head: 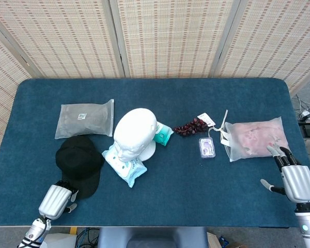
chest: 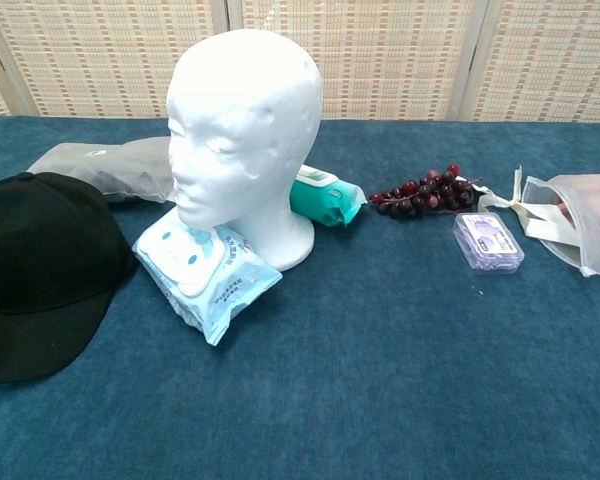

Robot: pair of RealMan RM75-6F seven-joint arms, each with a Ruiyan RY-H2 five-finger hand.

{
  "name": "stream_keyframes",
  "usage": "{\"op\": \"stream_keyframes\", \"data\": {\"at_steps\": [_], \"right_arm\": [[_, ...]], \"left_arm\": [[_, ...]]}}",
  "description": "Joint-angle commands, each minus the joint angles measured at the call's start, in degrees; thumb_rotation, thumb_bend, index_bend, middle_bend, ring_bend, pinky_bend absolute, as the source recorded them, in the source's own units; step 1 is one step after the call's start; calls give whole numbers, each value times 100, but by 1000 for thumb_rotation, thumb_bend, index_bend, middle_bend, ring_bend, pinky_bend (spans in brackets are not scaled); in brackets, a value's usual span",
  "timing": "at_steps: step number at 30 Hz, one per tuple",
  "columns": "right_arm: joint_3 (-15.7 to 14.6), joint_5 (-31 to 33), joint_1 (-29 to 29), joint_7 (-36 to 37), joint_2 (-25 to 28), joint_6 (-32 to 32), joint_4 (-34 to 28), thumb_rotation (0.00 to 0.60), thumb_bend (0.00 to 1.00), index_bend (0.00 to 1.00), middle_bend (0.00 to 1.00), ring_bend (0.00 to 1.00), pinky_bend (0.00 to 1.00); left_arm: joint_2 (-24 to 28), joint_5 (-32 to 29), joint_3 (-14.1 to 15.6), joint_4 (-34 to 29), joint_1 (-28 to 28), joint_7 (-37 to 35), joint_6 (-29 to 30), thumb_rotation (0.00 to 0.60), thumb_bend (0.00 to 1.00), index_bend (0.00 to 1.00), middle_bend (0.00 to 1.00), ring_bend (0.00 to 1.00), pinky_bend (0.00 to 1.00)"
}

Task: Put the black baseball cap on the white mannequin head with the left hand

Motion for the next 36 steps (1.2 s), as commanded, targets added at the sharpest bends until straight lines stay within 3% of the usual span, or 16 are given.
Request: {"op": "stream_keyframes", "data": {"at_steps": [1, 36], "right_arm": [[0, -3, -2, 7, 2, 3, -1, 600, 0, 102, 216, 130, 424], [9, -2, -21, 125, 43, 27, 6, 600, 0, 102, 216, 130, 424]], "left_arm": [[-22, -22, -1, 25, -18, -9, -16, 600, 51, 708, 746, 459, 446], [-186, -500, -115, 168, -222, 56, -347, 600, 52, 710, 748, 460, 446]]}}
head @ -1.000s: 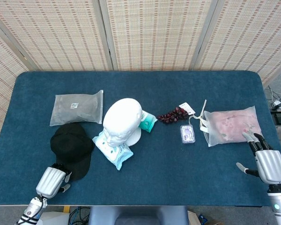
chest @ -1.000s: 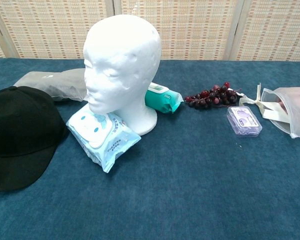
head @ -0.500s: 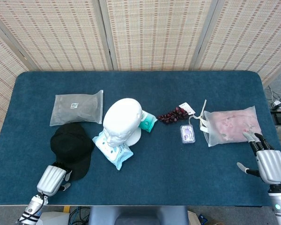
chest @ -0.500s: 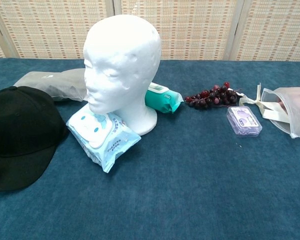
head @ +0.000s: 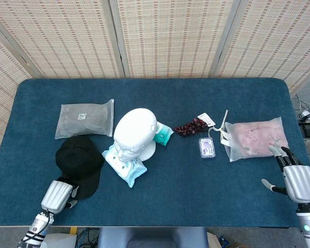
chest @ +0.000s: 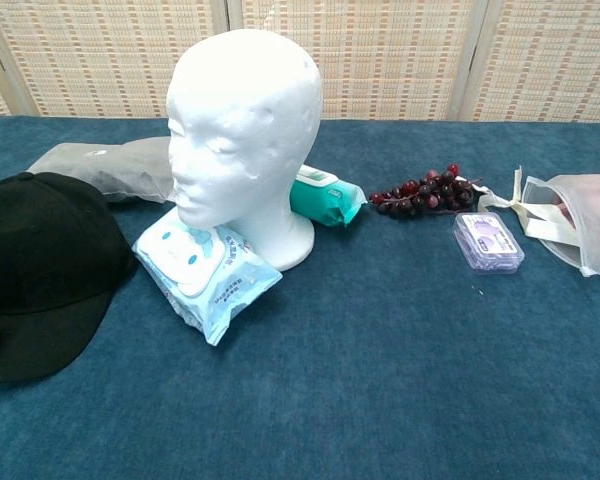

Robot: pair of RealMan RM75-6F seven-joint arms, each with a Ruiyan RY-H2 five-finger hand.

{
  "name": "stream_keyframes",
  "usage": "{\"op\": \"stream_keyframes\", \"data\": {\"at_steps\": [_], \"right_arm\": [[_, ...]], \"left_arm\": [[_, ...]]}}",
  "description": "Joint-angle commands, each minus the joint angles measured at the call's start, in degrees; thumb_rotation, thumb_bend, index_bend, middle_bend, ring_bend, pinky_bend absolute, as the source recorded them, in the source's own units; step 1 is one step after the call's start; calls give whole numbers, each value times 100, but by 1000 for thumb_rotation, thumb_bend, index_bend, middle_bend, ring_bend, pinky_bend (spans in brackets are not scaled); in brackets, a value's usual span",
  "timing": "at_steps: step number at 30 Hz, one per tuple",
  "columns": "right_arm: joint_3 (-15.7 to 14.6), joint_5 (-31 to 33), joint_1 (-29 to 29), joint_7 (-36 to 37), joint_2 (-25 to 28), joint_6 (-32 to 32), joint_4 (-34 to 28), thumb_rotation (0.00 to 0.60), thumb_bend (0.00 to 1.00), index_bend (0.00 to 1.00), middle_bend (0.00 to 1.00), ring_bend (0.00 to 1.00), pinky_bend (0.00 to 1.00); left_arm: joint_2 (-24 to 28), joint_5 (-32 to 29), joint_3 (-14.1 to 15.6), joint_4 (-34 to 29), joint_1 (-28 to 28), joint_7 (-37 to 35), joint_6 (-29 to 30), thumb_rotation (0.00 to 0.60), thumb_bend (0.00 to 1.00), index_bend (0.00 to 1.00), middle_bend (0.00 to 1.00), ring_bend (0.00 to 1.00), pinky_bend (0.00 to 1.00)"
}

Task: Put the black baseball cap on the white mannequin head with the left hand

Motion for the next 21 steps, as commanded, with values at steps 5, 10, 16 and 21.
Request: {"op": "stream_keyframes", "data": {"at_steps": [5, 10, 16, 21], "right_arm": [[2, -2, -6, 19, 5, 12, 2, 600, 0, 102, 216, 130, 424], [0, -9, -10, 30, 8, 19, 7, 600, 0, 102, 216, 130, 424], [-1, -24, -19, 45, 10, 40, 7, 600, 0, 102, 218, 130, 424], [-7, -40, -25, 57, 11, 50, 9, 600, 0, 102, 219, 130, 424]], "left_arm": [[-56, -95, -40, 59, -19, -11, -30, 600, 51, 711, 749, 461, 446], [-142, -115, -90, 150, 0, -151, 108, 600, 53, 712, 752, 467, 446], [-257, 43, -156, 343, 37, -457, 551, 600, 53, 656, 704, 458, 446], [-384, 272, -208, 589, 58, -825, 1060, 600, 53, 566, 578, 386, 446]]}}
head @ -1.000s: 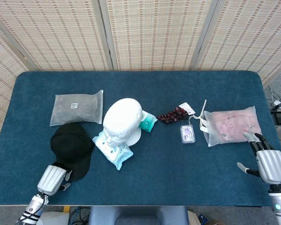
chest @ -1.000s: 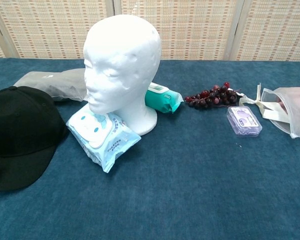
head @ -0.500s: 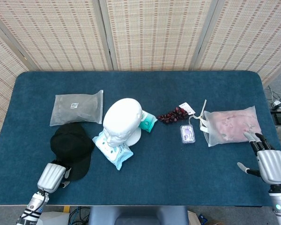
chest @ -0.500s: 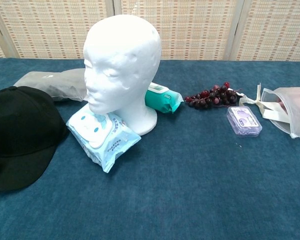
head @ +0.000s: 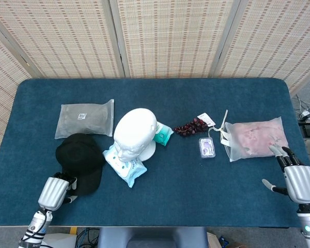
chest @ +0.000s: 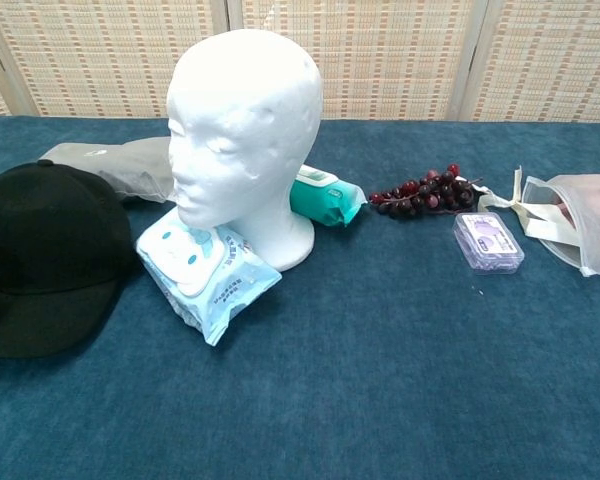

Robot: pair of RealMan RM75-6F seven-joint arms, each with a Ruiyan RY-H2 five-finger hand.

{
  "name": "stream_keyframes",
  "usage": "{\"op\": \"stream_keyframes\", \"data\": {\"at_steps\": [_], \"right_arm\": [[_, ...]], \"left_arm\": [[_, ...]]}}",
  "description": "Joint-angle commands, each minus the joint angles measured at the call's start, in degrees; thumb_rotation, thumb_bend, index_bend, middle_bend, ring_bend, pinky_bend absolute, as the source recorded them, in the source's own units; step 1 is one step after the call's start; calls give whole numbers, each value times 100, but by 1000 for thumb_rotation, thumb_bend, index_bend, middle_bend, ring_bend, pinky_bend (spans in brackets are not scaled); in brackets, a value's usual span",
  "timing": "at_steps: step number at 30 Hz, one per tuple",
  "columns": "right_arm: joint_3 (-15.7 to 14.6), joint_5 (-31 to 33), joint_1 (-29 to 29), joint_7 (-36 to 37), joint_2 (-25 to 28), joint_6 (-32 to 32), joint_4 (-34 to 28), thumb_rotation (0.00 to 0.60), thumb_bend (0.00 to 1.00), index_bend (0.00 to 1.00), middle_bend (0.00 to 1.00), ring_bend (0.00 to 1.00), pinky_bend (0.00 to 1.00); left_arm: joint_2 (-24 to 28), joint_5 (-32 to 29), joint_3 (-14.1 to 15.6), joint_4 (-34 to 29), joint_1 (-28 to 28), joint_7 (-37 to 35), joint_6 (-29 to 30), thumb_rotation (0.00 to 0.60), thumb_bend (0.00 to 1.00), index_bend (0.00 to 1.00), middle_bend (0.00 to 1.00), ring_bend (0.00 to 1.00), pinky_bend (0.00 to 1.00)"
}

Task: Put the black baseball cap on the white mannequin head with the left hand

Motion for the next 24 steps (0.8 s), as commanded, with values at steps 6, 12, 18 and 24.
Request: {"op": "stream_keyframes", "data": {"at_steps": [6, 12, 18, 24], "right_arm": [[-3, -19, -8, 19, 3, 20, 4, 600, 0, 102, 220, 130, 424], [-5, -27, -11, 31, 4, 26, 8, 600, 0, 102, 219, 130, 424], [-7, -28, -12, 23, 2, 24, 8, 600, 0, 102, 219, 130, 424], [-7, -31, -14, 29, 5, 25, 7, 600, 0, 102, 219, 130, 424]], "left_arm": [[-238, 440, -93, 511, -19, -700, 851, 600, 52, 523, 483, 334, 446], [-291, 638, -97, 739, -85, -1101, 1217, 600, 53, 506, 458, 317, 445], [-463, 881, -100, 1157, -158, -1650, 1735, 600, 53, 511, 452, 313, 441], [-654, 909, -137, 1520, -223, -1966, 1983, 600, 129, 517, 452, 313, 441]]}}
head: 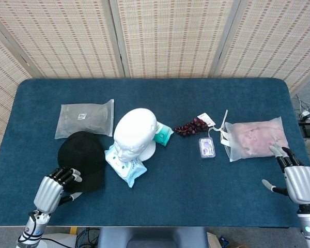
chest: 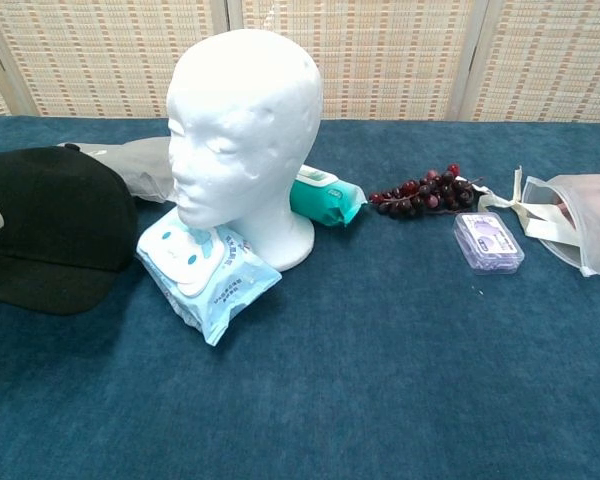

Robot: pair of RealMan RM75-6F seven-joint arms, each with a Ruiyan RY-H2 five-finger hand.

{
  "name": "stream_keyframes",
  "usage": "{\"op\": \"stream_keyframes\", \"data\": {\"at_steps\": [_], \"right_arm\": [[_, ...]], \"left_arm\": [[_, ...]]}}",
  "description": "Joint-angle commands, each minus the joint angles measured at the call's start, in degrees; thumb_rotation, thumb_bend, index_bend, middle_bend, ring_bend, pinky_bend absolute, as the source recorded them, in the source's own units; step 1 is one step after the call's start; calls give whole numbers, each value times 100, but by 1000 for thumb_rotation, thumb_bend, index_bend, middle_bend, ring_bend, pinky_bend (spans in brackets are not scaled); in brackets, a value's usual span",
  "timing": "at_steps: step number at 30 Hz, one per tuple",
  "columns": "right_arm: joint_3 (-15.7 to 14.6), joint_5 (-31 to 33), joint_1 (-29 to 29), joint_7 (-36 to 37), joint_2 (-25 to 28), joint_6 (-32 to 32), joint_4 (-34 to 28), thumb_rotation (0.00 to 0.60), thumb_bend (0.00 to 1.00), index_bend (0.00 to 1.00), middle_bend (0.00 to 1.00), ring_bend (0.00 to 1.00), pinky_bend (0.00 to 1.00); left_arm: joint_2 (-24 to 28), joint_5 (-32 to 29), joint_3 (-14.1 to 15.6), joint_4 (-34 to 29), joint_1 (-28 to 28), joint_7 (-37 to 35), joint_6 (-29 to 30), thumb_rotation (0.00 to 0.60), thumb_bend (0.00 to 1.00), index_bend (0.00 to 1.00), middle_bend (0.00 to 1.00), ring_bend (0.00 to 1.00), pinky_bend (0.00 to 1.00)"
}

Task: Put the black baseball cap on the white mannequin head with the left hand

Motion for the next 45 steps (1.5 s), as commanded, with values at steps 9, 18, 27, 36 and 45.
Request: {"op": "stream_keyframes", "data": {"at_steps": [9, 18, 27, 36, 45], "right_arm": [[7, 7, -4, 54, 19, 4, 4, 600, 0, 102, 220, 130, 424], [5, -2, -9, 83, 28, 11, 5, 600, 0, 102, 219, 130, 424], [5, -11, -16, 92, 28, 27, 9, 600, 0, 102, 220, 130, 424], [9, -8, -23, 118, 37, 38, 14, 600, 0, 102, 220, 130, 424], [0, -38, -37, 127, 43, 67, 11, 600, 0, 102, 220, 130, 424]], "left_arm": [[-180, -35, 15, 258, -109, -228, 60, 600, 247, 518, 452, 313, 440], [-209, -80, 41, 283, -153, -251, 64, 600, 308, 518, 452, 313, 440], [-248, -132, 36, 325, -167, -332, 137, 600, 327, 523, 452, 313, 440], [-270, -101, -1, 396, -212, -363, 341, 600, 357, 590, 452, 313, 440], [-151, -20, -41, 320, -290, -118, 515, 600, 360, 611, 452, 313, 440]]}}
